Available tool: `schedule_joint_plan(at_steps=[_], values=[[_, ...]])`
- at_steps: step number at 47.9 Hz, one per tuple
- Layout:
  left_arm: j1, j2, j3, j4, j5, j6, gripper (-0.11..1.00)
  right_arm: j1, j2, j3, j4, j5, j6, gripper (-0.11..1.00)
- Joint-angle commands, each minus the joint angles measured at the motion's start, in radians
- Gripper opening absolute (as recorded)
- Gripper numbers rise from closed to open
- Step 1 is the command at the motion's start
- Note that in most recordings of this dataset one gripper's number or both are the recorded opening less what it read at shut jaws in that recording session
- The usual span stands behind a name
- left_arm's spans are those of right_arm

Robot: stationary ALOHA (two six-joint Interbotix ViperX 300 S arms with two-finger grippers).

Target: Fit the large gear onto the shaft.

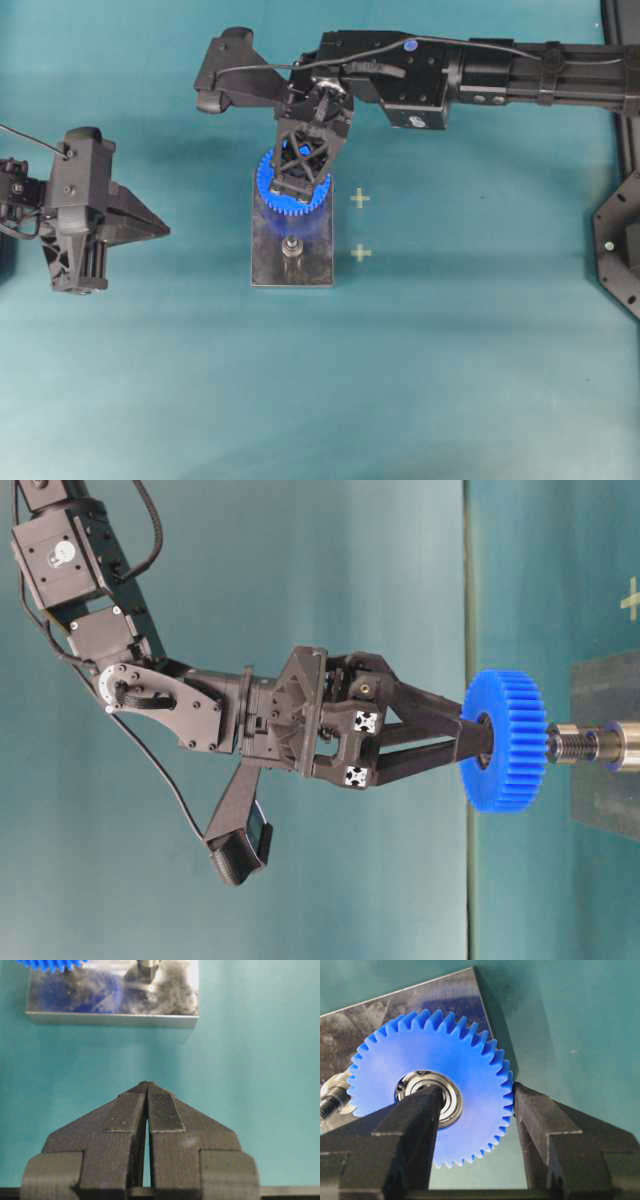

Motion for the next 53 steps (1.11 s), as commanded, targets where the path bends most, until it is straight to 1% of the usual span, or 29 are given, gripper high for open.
schedule_joint_plan(at_steps=[1,7,15,28,30,33,35,46,53], values=[[-0.002,-0.003,-0.009,0.003,-0.009,-0.002,0.00,-0.006,-0.026,-0.026,0.002,-0.002,-0.005,0.50],[-0.002,-0.003,-0.008,0.003,-0.012,-0.002,0.00,-0.006,-0.023,-0.026,0.003,0.002,-0.003,0.50],[-0.002,-0.003,-0.003,0.003,-0.055,-0.003,0.00,-0.008,-0.021,-0.026,0.003,0.002,-0.002,0.50],[-0.002,-0.003,0.008,0.002,-0.061,-0.011,0.00,-0.014,-0.018,-0.026,0.003,0.000,0.012,0.50],[-0.002,-0.003,0.008,0.003,-0.061,-0.012,0.00,-0.014,-0.015,-0.026,0.003,0.003,0.012,0.56],[-0.002,-0.003,0.008,0.002,-0.061,-0.012,0.00,-0.014,-0.014,-0.026,0.003,0.005,0.012,0.68],[-0.002,-0.003,0.008,0.003,-0.061,-0.012,0.00,-0.014,-0.014,-0.026,0.003,0.005,0.012,0.72],[-0.002,-0.003,0.008,0.003,-0.061,-0.012,0.00,-0.014,-0.020,-0.034,0.003,0.006,0.012,0.71],[-0.002,-0.005,0.008,0.002,-0.061,-0.012,0.00,0.008,-0.020,-0.051,0.003,0.037,0.012,0.71]])
